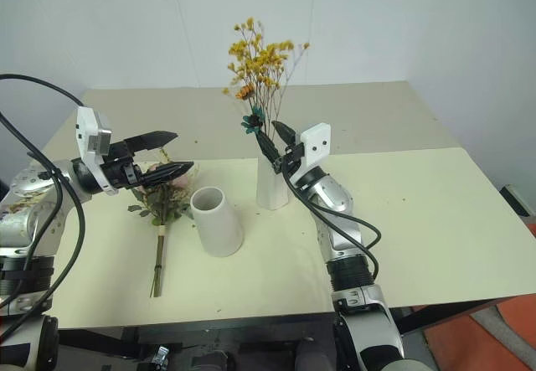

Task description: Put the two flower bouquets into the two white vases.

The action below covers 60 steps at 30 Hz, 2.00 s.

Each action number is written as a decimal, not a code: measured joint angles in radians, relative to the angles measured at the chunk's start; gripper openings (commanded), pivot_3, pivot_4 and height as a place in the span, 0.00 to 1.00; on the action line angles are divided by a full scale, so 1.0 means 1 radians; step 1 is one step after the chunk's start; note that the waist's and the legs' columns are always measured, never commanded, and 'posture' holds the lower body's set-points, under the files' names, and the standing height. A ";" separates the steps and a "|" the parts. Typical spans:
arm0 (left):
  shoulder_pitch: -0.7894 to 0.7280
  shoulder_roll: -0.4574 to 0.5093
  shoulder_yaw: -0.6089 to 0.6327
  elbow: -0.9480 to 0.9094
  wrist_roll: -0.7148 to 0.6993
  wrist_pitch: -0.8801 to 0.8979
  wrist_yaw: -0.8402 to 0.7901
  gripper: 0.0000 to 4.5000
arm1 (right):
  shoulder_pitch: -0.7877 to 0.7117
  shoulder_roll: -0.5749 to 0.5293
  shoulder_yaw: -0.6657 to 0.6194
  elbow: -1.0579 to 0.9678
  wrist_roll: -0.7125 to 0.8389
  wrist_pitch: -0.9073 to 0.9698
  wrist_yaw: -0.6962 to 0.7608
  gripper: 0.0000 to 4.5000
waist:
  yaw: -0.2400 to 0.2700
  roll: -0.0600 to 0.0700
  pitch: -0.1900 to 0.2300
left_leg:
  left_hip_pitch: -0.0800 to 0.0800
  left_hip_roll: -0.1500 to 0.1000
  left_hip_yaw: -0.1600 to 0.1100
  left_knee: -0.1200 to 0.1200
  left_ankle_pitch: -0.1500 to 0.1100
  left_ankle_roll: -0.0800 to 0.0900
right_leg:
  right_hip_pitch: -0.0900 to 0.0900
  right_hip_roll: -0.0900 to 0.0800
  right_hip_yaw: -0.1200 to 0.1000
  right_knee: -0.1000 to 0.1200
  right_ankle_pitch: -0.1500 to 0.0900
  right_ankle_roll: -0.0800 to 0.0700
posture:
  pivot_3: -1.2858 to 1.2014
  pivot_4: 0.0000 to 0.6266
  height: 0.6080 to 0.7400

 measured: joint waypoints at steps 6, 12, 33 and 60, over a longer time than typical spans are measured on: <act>0.000 0.000 0.000 0.000 0.000 0.000 0.001 0.95 | 0.002 -0.007 0.000 -0.022 -0.001 0.000 -0.007 0.99 | 0.001 0.000 0.000 | 0.000 0.000 0.000 0.000 0.000 0.000 | 0.000 0.000 0.000 0.000 0.000 0.000 | 0.52 0.24 1.00; 0.025 0.009 0.003 -0.025 0.000 0.011 0.013 0.95 | 0.046 -0.117 -0.014 -0.143 0.057 0.082 0.056 0.99 | 0.003 0.000 0.000 | -0.001 0.000 0.000 0.000 0.000 0.000 | 0.000 0.000 0.000 -0.001 0.000 0.000 | 0.52 0.24 1.00; 0.226 0.062 0.035 -0.196 0.004 0.170 0.183 0.95 | 0.153 -0.474 -0.046 -0.324 0.259 0.379 0.427 0.99 | 0.003 -0.001 0.000 | 0.000 0.000 0.000 0.000 0.000 0.000 | 0.001 -0.001 0.000 -0.002 -0.004 0.007 | 0.52 0.24 1.00; 0.150 -0.003 0.008 -0.417 -0.229 1.195 0.966 0.95 | 0.082 -0.600 -0.047 -0.258 0.316 0.395 0.732 0.99 | 0.006 -0.002 0.001 | 0.001 0.000 0.000 0.000 0.000 0.000 | 0.002 -0.001 0.000 -0.001 -0.005 0.008 | 0.52 0.24 1.00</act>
